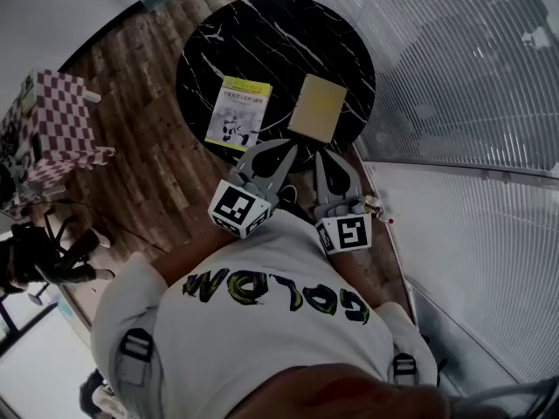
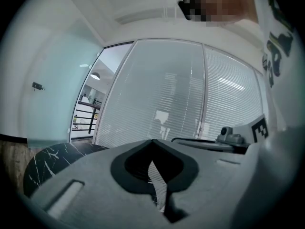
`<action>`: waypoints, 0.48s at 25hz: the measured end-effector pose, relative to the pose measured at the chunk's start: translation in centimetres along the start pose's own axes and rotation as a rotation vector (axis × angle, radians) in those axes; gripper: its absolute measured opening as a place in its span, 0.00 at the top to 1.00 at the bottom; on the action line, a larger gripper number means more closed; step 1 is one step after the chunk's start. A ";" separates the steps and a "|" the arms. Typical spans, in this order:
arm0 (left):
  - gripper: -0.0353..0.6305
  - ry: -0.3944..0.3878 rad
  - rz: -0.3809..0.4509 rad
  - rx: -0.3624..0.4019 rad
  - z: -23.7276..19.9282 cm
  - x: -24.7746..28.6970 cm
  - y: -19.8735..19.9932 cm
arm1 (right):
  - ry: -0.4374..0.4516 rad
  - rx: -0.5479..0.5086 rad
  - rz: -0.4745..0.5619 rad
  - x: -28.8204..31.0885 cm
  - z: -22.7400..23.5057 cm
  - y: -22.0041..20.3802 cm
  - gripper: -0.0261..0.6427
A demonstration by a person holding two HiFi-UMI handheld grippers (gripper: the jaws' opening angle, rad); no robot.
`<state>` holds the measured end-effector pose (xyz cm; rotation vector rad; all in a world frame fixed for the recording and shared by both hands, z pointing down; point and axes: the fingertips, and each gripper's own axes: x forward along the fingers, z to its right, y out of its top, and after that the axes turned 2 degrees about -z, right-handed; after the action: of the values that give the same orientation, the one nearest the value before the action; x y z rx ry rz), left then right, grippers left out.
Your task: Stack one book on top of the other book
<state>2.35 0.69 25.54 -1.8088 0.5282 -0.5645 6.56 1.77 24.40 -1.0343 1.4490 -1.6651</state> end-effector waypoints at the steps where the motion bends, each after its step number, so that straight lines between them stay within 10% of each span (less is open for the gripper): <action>1: 0.94 0.003 -0.005 -0.001 0.0 0.2 -0.2 | -0.003 0.002 -0.003 0.0 0.4 -0.1 0.96; 12: 0.94 0.042 -0.105 -0.050 -0.4 1.0 -4.5 | -0.030 0.060 -0.087 -1.6 2.0 -4.0 0.96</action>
<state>3.26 1.05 30.08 -1.8837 0.4817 -0.6675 9.14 2.88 28.23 -1.0983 1.3435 -1.7368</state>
